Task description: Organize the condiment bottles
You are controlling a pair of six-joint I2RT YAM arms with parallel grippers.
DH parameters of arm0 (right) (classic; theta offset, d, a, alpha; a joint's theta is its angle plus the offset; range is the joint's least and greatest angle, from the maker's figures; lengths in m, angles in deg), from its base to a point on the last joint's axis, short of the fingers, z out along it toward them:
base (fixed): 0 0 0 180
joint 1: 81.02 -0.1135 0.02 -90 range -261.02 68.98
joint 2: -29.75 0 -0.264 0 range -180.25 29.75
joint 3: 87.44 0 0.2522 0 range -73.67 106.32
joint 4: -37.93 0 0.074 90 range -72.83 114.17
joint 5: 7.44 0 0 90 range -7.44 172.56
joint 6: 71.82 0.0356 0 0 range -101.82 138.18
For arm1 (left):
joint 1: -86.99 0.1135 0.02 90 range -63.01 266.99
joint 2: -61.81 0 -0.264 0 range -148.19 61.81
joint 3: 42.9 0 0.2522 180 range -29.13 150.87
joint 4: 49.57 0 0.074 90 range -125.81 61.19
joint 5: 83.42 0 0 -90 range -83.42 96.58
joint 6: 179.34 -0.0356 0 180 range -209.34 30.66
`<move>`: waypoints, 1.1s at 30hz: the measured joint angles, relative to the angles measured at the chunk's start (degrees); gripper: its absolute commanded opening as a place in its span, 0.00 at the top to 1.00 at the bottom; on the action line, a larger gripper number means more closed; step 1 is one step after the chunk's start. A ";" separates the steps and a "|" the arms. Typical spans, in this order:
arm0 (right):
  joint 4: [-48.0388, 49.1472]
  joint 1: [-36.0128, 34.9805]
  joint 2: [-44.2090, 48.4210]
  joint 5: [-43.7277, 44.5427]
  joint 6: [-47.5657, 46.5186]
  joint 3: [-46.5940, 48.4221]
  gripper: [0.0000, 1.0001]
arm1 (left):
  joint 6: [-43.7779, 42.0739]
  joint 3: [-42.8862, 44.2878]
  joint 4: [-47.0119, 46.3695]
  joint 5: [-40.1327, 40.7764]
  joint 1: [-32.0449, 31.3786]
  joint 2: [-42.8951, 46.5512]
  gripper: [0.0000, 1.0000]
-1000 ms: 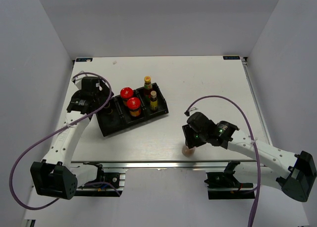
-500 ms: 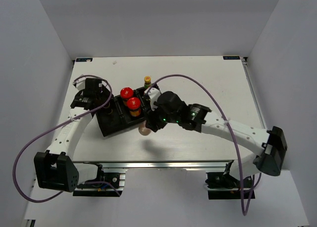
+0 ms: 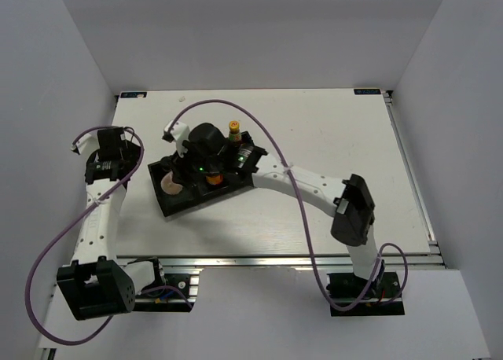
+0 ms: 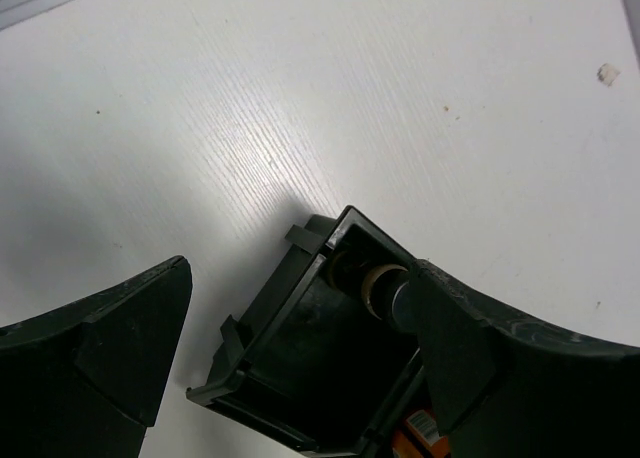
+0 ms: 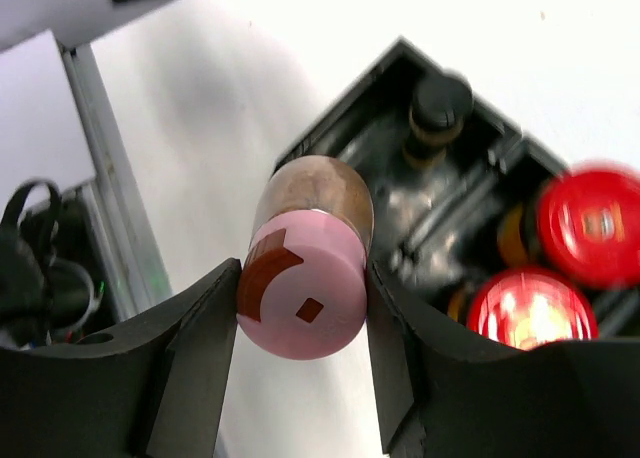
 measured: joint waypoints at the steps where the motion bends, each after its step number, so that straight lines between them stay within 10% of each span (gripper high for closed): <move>1: -0.07 -0.17 -2.56 0.04 -0.17 3.28 0.90 | 0.00 0.00 0.00 0.02 0.24 0.76 0.02; 33: -6.25 -0.83 -25.99 8.48 -2.32 22.32 0.79 | -1.01 -2.05 -0.96 -0.87 0.63 2.91 0.02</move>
